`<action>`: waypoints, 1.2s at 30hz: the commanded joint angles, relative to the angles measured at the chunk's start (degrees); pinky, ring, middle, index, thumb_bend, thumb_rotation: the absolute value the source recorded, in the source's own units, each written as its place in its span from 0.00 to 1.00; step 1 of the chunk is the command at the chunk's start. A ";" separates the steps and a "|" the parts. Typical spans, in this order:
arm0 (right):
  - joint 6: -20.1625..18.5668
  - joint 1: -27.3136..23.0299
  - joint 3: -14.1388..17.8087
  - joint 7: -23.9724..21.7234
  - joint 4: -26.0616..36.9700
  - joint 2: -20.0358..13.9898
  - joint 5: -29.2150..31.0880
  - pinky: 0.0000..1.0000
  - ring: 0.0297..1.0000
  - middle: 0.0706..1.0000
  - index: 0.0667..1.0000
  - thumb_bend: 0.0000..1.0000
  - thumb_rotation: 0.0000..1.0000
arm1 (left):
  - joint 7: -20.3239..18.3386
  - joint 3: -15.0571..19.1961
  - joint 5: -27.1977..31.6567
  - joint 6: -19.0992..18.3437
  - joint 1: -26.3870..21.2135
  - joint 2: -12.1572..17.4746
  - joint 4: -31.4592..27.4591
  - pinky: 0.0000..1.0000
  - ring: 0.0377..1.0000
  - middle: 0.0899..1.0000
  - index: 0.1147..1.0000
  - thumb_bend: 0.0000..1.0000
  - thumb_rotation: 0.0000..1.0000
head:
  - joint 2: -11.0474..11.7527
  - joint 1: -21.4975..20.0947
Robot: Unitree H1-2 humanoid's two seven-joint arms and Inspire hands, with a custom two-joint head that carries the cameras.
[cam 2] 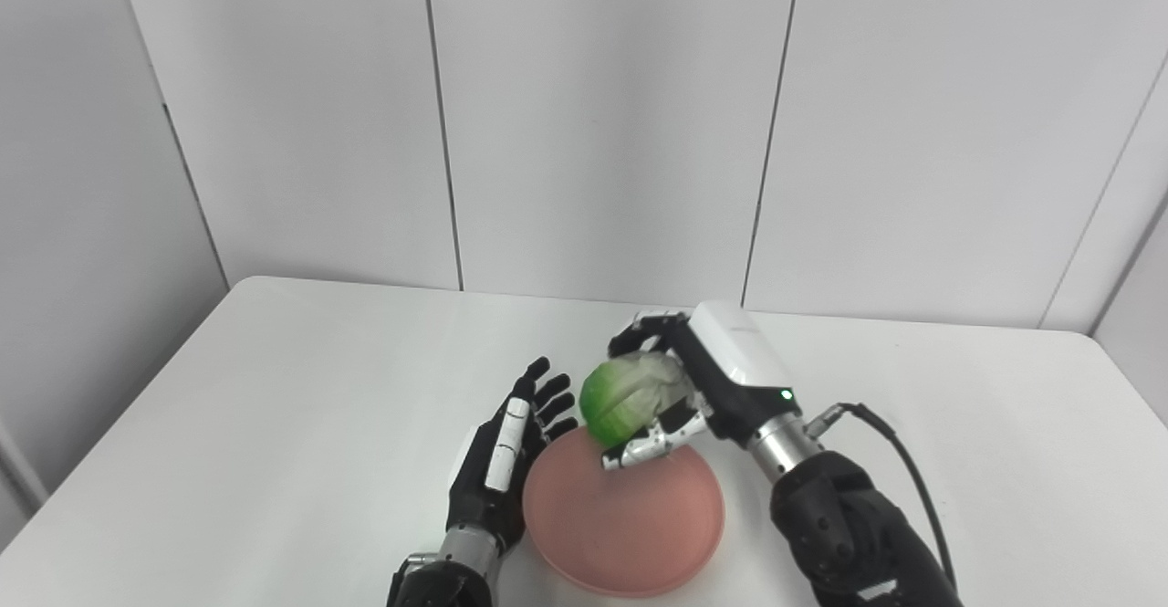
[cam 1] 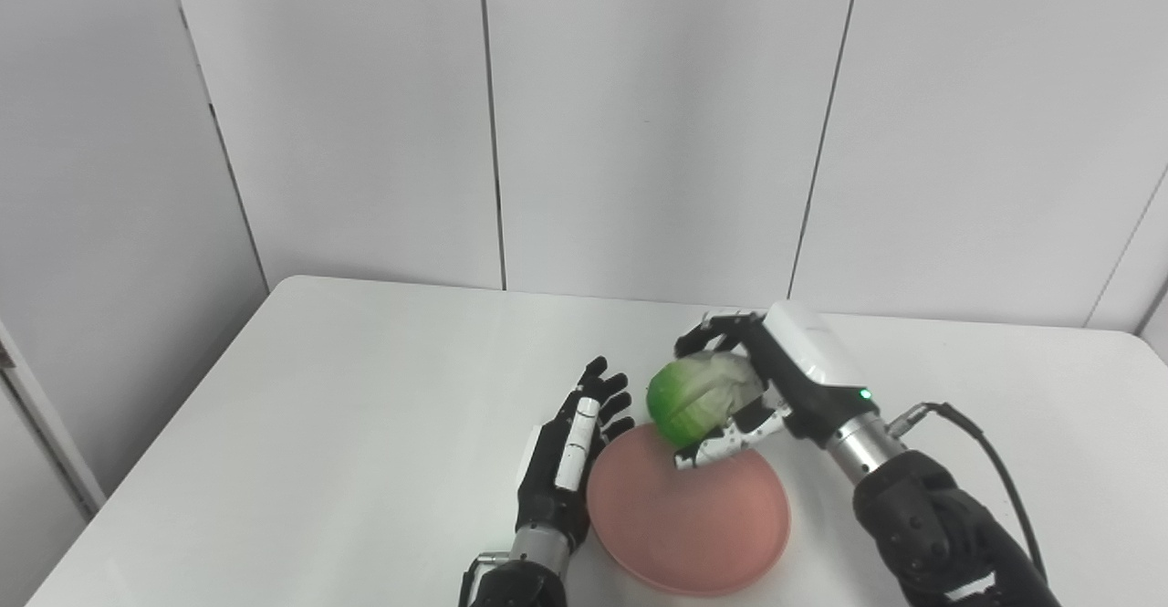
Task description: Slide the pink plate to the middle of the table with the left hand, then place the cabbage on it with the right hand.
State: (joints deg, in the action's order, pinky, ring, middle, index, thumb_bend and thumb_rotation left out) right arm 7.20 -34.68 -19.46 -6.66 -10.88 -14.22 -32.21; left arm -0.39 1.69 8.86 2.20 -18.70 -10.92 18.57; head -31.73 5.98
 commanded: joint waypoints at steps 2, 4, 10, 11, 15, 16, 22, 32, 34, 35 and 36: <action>2.98 -1.41 -0.12 1.79 0.14 0.10 -1.31 0.17 0.19 0.24 0.44 0.52 0.14 | 0.63 -0.04 -0.57 -1.09 1.12 0.23 0.37 0.78 0.88 0.87 0.88 0.80 0.84 | -0.24 -0.32; 2.82 -0.75 -0.64 1.80 -0.09 0.25 -2.39 0.17 0.20 0.25 0.44 0.52 0.14 | 0.55 -0.07 -0.62 -1.14 1.27 0.37 0.09 0.77 0.88 0.87 0.88 0.80 0.85 | -0.34 -0.58; 1.78 0.92 -1.74 0.39 0.23 0.43 -3.40 0.17 0.20 0.24 0.44 0.52 0.14 | 0.38 -0.10 -0.42 -2.11 1.69 0.50 -1.28 0.77 0.88 0.87 0.89 0.78 0.85 | -0.75 -1.54; 1.50 1.20 -1.92 0.01 0.38 0.37 -3.54 0.17 0.20 0.24 0.44 0.52 0.14 | 0.47 -0.08 -0.43 -2.30 1.77 0.49 -1.49 0.77 0.88 0.87 0.89 0.78 0.85 | -0.82 -1.66; 0.68 2.21 -2.63 -1.93 1.03 0.02 -4.00 0.18 0.21 0.26 0.44 0.52 0.14 | 0.30 0.00 -0.22 -2.75 2.11 0.65 -2.11 0.76 0.87 0.87 0.90 0.78 0.84 | -0.94 -2.69; 0.65 2.34 -2.76 -2.57 1.12 -0.11 -3.99 0.18 0.21 0.26 0.44 0.52 0.14 | 0.21 0.01 -0.15 -2.87 2.19 0.71 -2.23 0.77 0.88 0.87 0.90 0.78 0.84 | -0.94 -2.69; -1.85 2.77 -3.10 -7.25 3.08 -0.85 -4.98 0.20 0.23 0.28 0.44 0.52 0.14 | 0.00 0.37 0.78 -4.45 2.40 0.68 -3.72 0.80 0.88 0.87 0.89 0.80 0.82 | -1.64 -3.52; -3.06 3.18 -3.52 -8.65 3.46 -1.67 -8.38 0.39 0.43 0.52 0.64 0.92 0.79 | 0.20 0.79 0.88 -4.98 2.73 0.91 -3.92 0.80 0.88 0.86 0.87 0.83 0.81 | -1.63 -4.02; -3.95 3.34 -3.41 -9.78 3.95 -1.76 -8.21 0.42 0.46 0.56 0.69 0.97 0.86 | 0.33 0.81 0.61 -5.23 2.82 1.03 -4.32 0.81 0.88 0.86 0.88 0.84 0.81 | -1.60 -4.08; -4.48 3.44 -3.39 -10.32 4.12 -1.84 -8.24 0.44 0.47 0.58 0.71 0.99 0.88 | 0.39 0.95 0.69 -5.34 2.85 1.04 -4.56 0.81 0.88 0.86 0.88 0.84 0.81 | -1.59 -4.17; -4.84 3.51 -3.36 -10.70 4.25 -1.89 -8.28 0.50 0.54 0.67 0.75 1.00 0.93 | 0.42 1.05 0.77 -5.42 2.86 1.03 -4.73 0.82 0.87 0.86 0.87 0.84 0.81 | -1.59 -4.17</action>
State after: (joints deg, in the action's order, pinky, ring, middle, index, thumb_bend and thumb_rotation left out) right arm 3.80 -30.20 -23.15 -16.94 -7.80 -15.70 -40.53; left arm -0.52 2.26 9.24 -1.58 -16.69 -10.34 14.12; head -33.31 1.76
